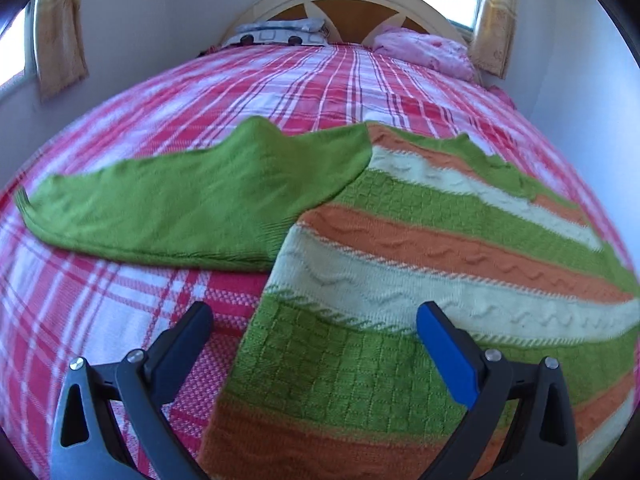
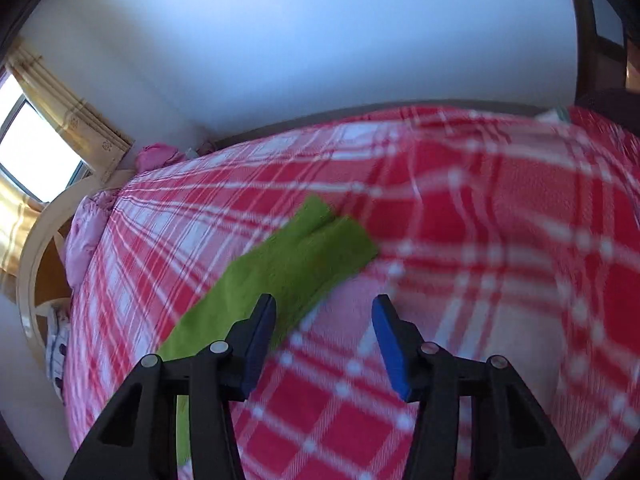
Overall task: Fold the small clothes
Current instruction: 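Grasp the green sleeve cuff nearest the right tool with the right tool, then fold the held sleeve across the sweater body with the right tool, then release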
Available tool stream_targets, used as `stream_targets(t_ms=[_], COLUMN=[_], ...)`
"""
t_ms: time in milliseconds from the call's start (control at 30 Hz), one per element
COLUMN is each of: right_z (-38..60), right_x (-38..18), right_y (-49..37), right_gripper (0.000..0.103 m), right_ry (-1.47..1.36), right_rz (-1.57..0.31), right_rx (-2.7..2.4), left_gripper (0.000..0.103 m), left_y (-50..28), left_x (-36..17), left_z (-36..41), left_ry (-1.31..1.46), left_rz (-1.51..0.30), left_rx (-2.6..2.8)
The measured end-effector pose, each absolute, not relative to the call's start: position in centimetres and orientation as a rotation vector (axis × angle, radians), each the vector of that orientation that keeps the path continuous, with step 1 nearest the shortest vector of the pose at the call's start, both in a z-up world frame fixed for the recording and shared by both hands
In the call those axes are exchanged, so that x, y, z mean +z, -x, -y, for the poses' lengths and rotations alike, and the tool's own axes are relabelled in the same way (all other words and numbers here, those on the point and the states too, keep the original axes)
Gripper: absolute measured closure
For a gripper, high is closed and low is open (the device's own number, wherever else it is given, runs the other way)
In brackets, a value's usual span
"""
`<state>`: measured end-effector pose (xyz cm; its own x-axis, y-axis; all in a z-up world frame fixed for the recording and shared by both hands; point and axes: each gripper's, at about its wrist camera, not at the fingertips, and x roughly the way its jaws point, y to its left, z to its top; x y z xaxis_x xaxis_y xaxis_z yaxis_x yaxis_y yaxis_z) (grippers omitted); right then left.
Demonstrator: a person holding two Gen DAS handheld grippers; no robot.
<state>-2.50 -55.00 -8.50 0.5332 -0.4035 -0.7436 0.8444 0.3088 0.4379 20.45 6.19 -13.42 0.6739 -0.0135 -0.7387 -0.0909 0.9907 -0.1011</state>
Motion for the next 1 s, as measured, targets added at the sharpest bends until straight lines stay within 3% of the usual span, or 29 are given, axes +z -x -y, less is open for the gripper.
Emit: stream_targets(t_ms=[200,333,600,800,1000], right_z=[55.4,56.0,53.1,43.7,31.0], right_x=[-8.5,-8.3,-3.0,4.6,7.3], right_y=[-0.8,-1.6,-2.0,-6.4,-12.3], right_gripper=[0.055,0.093,0.094,0.095,0.095], right_ry=[-0.839,-0.756,-0.670,-0.517,-0.438], right_rz=[-0.626,-0.675,-0.579,-0.532,-0.533], right_rx=[-0.918,-0.948,-0.850,-0.627,-0.321], left_gripper=[0.000,0.000,0.000,0.000,0.000], left_y=[-20.4,-20.6,-20.5,-20.4,-20.3], left_x=[-13.5,-13.6,-13.7,-13.7,-13.6], left_z=[-5.8,-6.1,-6.3,-6.4,-6.4], left_ry=[0.109,0.122,0.128,0.139,0.149], left_rz=[-0.825,-0.818,-0.812,-0.805,-0.797], left_rx=[0.041,0.032,0.025,0.018,0.008])
